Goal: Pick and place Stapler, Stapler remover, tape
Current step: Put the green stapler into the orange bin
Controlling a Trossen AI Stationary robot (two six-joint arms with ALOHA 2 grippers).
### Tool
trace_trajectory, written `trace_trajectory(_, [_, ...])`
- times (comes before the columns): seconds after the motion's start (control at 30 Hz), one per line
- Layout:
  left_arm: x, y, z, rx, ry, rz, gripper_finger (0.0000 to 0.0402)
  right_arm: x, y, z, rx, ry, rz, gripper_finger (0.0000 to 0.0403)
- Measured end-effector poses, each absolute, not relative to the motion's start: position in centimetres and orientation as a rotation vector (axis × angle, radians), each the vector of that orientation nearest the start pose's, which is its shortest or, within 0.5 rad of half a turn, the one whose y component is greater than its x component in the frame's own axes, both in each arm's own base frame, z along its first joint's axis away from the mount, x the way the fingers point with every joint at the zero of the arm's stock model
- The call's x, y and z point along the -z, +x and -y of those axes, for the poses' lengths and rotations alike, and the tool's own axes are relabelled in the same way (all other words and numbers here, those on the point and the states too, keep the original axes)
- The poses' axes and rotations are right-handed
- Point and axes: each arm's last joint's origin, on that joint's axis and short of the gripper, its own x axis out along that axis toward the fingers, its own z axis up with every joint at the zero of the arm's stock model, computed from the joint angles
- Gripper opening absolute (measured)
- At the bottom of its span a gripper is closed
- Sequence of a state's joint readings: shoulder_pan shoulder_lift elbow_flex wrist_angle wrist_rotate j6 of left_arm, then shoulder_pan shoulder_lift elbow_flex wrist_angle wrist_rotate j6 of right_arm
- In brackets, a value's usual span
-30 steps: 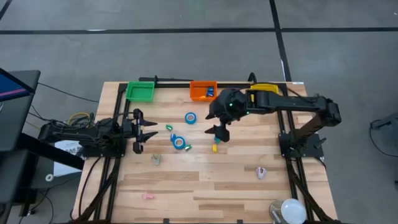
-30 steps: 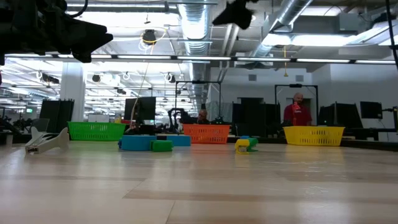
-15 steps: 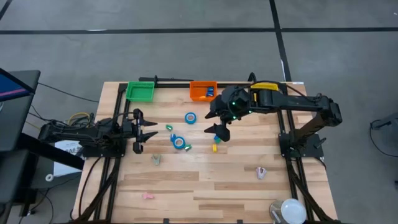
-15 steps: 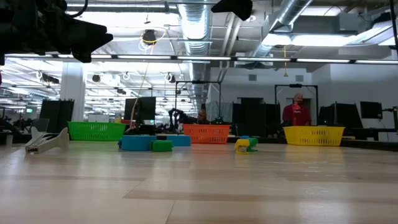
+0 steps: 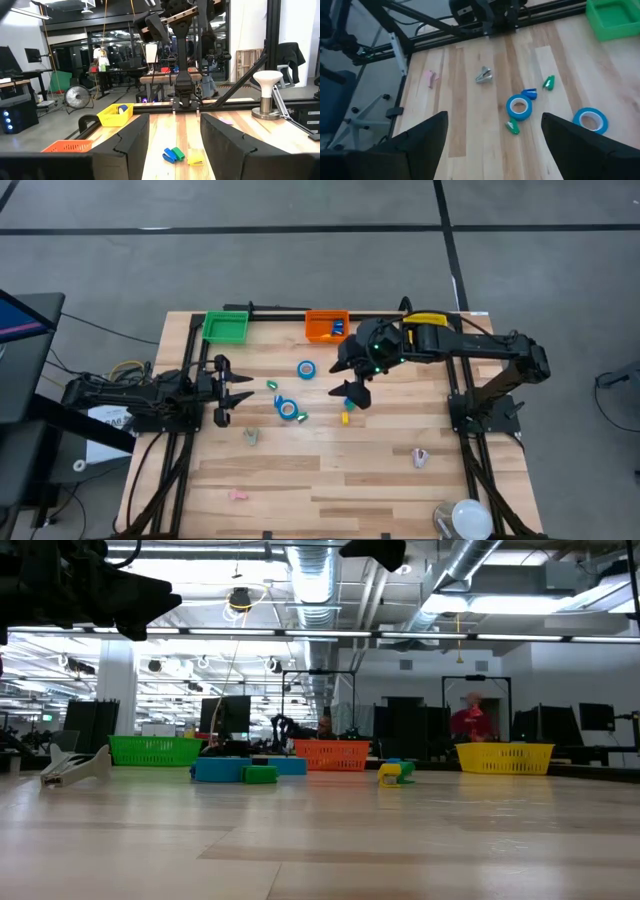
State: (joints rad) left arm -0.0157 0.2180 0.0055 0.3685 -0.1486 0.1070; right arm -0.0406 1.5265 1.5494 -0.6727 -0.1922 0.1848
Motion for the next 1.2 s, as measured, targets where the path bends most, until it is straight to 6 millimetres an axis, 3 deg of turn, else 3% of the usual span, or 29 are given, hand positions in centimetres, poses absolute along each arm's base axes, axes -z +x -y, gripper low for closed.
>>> trace_trajectory(0.23, [-18.3, 11.0, -0.3, -0.141, 0.094, 0.148, 0.0168, -37.9, 32.9, 0.4, -0.222, 0.289, -0.626, 0.0313])
trace_trajectory(0.5, [-18.3, 11.0, -0.3, -0.141, 0.094, 0.149, 0.0168, -38.1, 33.0, 0.3, -0.249, 0.292, -0.602, 0.0312])
trace_trajectory(0.8, [-18.3, 11.0, -0.3, -0.141, 0.094, 0.149, 0.0168, -38.5, 33.0, -0.2, -0.450, 0.340, -0.580, 0.0313])
trace_trajectory(1.2, [-18.3, 11.0, -0.3, -0.141, 0.094, 0.149, 0.0168, -38.6, 33.0, -0.2, -0.465, 0.369, -0.579, 0.0313])
